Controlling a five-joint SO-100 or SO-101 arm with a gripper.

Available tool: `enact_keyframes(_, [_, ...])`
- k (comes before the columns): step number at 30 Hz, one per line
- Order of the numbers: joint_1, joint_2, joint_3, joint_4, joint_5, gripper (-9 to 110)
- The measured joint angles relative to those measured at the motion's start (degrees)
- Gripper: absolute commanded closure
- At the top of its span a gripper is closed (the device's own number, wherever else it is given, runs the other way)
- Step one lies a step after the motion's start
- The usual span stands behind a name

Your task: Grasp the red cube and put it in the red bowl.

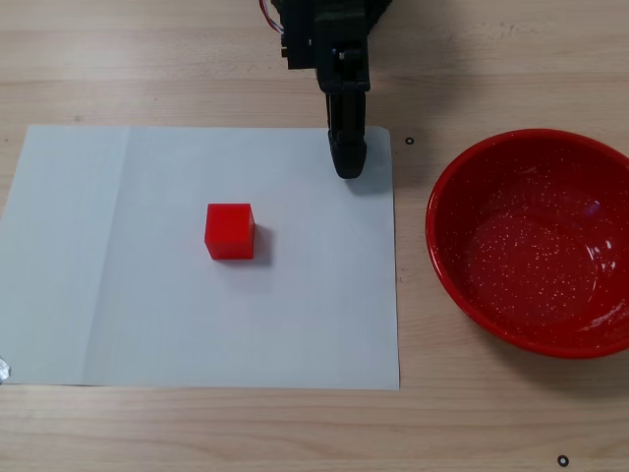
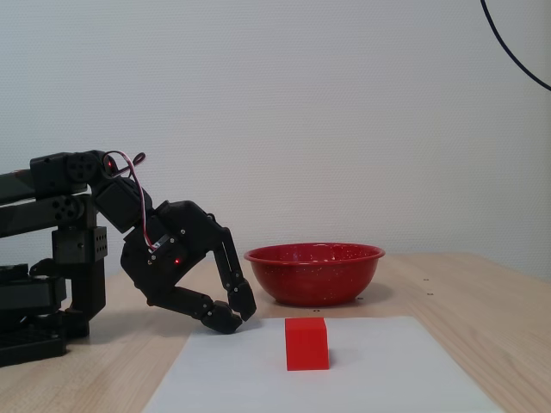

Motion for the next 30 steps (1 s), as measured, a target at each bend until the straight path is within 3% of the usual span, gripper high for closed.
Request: enact_keyframes(30, [0.44, -6.86, -3.78, 0.0, 2.02, 101])
